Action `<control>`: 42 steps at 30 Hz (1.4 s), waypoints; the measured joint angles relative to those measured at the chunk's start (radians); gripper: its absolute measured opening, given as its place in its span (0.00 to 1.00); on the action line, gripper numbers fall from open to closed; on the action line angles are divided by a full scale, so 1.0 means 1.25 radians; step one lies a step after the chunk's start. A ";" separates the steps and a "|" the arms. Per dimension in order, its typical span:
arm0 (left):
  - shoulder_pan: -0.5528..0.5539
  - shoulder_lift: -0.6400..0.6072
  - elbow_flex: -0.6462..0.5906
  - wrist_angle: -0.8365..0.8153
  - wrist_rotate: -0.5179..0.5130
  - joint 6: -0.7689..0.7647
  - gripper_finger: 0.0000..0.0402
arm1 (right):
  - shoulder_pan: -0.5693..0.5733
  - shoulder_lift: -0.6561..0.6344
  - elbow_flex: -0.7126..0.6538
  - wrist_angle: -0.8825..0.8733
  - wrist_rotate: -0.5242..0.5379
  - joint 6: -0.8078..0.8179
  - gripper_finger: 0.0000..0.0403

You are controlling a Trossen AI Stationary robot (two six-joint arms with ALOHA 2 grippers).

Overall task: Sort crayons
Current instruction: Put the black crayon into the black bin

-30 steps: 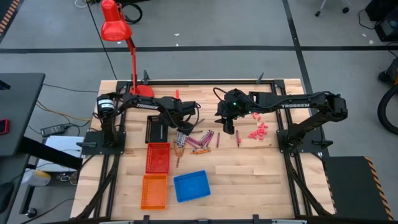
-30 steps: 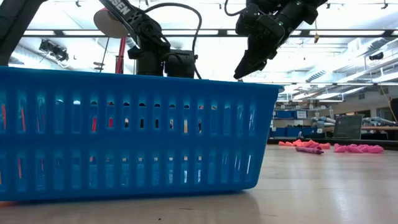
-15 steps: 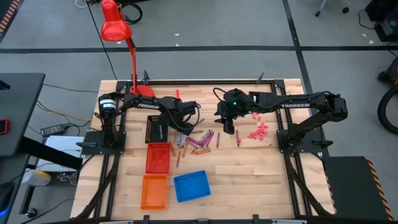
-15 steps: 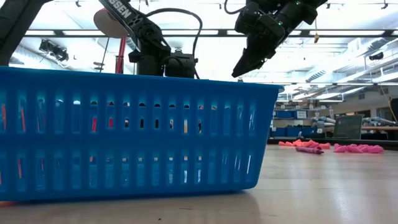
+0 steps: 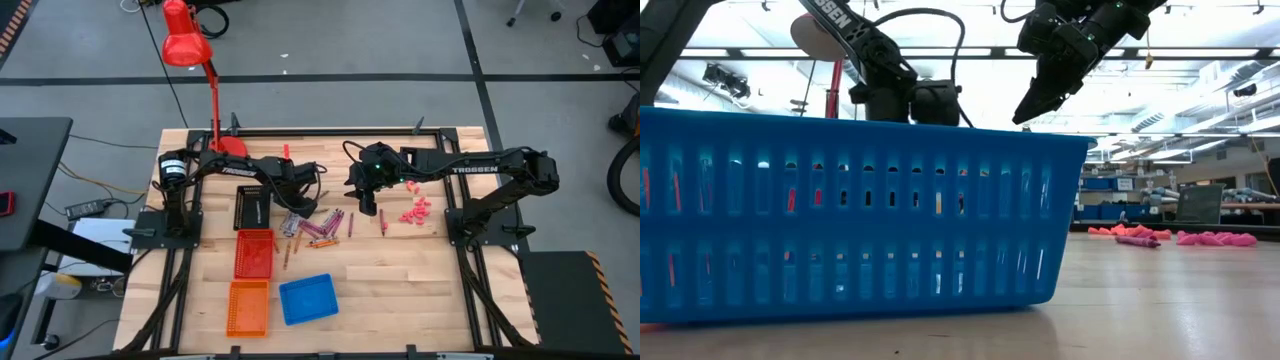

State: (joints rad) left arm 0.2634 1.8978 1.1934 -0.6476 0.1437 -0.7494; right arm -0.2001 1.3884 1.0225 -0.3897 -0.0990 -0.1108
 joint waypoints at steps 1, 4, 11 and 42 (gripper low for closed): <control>0.000 -0.001 0.000 0.021 0.000 0.000 0.32 | 0.000 0.000 0.000 0.000 0.000 0.001 0.40; 0.000 -0.015 0.001 0.039 -0.001 0.000 0.32 | 0.000 0.000 0.000 0.000 0.000 0.001 0.40; -0.001 -0.045 0.003 -0.025 -0.015 0.011 0.32 | 0.000 0.000 0.000 -0.001 0.000 0.002 0.40; -0.062 -0.024 0.003 -0.056 -0.120 0.287 0.32 | 0.000 0.000 0.000 0.021 -0.002 0.005 0.40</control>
State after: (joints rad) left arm 0.1864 1.8682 1.1969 -0.7178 -0.0063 -0.3901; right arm -0.2002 1.3888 1.0229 -0.3638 -0.1009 -0.1043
